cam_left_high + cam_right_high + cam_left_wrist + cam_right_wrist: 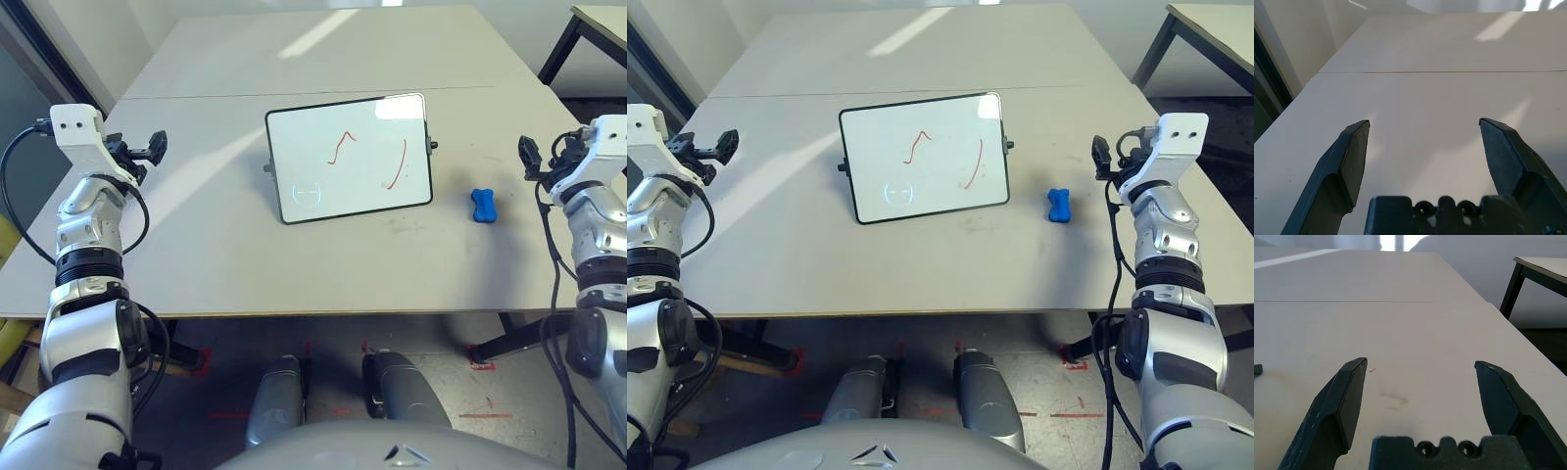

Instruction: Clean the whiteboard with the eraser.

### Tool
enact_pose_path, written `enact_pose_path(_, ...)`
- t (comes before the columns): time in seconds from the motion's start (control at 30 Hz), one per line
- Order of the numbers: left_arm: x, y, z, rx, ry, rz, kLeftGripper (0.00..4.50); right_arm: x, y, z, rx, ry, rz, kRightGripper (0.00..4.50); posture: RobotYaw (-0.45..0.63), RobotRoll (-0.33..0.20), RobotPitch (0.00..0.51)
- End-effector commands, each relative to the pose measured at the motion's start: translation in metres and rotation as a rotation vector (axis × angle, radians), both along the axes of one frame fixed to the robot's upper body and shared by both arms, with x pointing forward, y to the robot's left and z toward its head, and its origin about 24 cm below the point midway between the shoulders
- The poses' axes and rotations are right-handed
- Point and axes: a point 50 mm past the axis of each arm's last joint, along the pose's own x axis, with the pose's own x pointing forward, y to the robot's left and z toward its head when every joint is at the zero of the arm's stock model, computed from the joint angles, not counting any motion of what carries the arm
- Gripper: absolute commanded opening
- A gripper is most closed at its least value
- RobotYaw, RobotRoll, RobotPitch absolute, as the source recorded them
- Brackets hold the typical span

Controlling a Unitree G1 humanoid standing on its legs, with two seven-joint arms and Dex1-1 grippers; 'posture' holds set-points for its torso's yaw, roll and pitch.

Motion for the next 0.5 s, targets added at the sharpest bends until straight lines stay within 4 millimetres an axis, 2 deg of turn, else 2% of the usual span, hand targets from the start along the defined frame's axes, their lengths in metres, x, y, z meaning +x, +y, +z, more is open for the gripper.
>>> enact_pose_path(0.03,0.001,0.000,0.002,0.012,0.004,-0.006,4.50,0.001,0.002,0.001,-0.012,-0.003,-0.002,4.47,-0.10,0.000,0.090)
enact_pose_path(0.27,0.002,-0.002,0.005,0.021,-0.005,-0.035,4.50,0.000,0.001,0.001,-0.018,-0.004,-0.012,4.47,-0.11,0.000,0.089)
enact_pose_path(0.37,0.003,-0.011,0.016,0.012,-0.043,-0.131,4.50,-0.001,-0.001,-0.001,-0.023,0.007,-0.027,4.47,-0.11,0.000,0.093)
enact_pose_path(0.5,-0.001,-0.037,0.026,0.032,-0.057,-0.350,4.50,-0.001,-0.002,-0.002,-0.025,0.020,-0.038,4.47,-0.11,0.000,0.092)
